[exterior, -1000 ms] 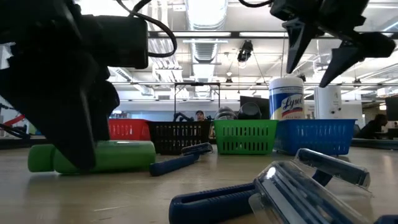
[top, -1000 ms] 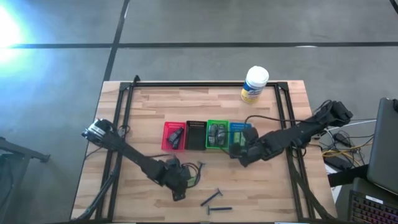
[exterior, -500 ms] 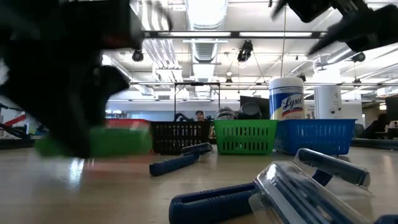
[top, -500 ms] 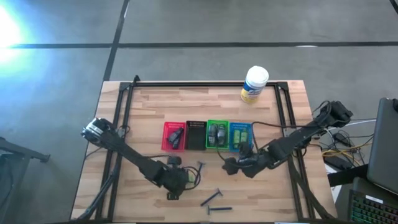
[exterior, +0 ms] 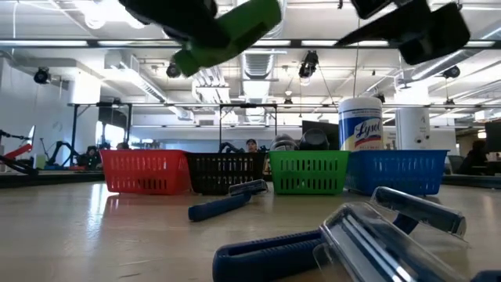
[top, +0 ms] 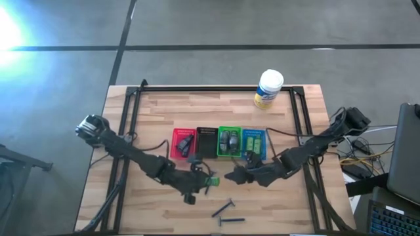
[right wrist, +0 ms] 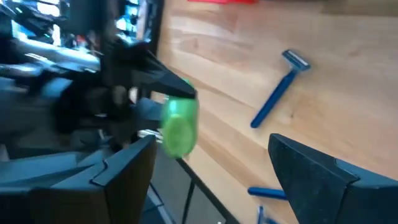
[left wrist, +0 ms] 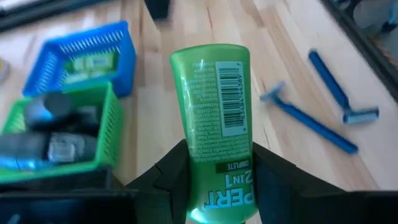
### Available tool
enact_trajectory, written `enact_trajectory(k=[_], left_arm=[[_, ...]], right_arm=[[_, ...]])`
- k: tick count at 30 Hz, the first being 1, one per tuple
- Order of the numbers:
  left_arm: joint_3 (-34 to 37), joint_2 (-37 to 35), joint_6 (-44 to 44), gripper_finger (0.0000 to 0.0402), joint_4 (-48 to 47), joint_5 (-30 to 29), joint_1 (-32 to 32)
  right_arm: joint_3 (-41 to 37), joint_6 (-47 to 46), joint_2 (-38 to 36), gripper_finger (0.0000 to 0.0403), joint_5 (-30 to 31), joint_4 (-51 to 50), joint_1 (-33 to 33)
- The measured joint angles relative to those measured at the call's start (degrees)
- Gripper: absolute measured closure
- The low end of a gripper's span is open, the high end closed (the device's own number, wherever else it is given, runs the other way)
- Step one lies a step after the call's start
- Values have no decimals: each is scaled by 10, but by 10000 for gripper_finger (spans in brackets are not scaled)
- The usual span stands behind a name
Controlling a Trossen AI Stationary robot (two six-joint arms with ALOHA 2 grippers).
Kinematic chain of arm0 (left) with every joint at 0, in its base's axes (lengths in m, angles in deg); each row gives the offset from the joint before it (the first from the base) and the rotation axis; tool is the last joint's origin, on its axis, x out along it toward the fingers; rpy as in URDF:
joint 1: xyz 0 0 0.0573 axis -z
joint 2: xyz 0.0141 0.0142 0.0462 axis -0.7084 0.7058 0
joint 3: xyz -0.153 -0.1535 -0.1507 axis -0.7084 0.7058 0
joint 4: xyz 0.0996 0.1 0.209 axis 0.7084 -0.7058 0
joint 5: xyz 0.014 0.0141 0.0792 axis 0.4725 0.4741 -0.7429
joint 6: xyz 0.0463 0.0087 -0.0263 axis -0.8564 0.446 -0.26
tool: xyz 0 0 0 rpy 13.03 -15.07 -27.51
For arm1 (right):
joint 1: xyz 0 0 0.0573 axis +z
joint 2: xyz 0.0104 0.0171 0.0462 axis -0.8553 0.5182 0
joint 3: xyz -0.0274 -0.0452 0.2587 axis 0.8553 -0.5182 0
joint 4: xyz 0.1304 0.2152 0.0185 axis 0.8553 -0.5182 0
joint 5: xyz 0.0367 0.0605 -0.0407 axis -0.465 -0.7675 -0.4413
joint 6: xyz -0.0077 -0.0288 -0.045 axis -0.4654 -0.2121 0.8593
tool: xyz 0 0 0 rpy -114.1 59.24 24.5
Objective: Pick & Place Travel size toiletries
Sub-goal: Put the green shampoo into the blue basket
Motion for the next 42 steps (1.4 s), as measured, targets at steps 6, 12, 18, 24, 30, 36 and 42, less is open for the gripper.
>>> enact_trajectory(k=[6, 12, 18, 24, 30, 36, 42], left_arm=[[-16, 14, -19, 261, 13, 15, -34], [-25, 21, -32, 260, 22, 27, -42], [-28, 21, -33, 260, 26, 45, -44], [-28, 21, -35, 260, 25, 46, -47], [-28, 21, -41, 259, 26, 48, -47], [-28, 21, -41, 259, 25, 49, -47], [-28, 21, -40, 258, 25, 46, -47]], right_arm=[[36, 8, 45, 79, -25, -2, -9], [67, 24, 70, 72, -31, 1, -15], [74, 30, 81, 96, -30, -1, -21], [83, 28, 96, 142, -32, -2, -27], [80, 33, 94, 202, -32, -2, -34], [80, 35, 94, 270, -40, 1, -35], [77, 36, 94, 301, -49, 2, -35]])
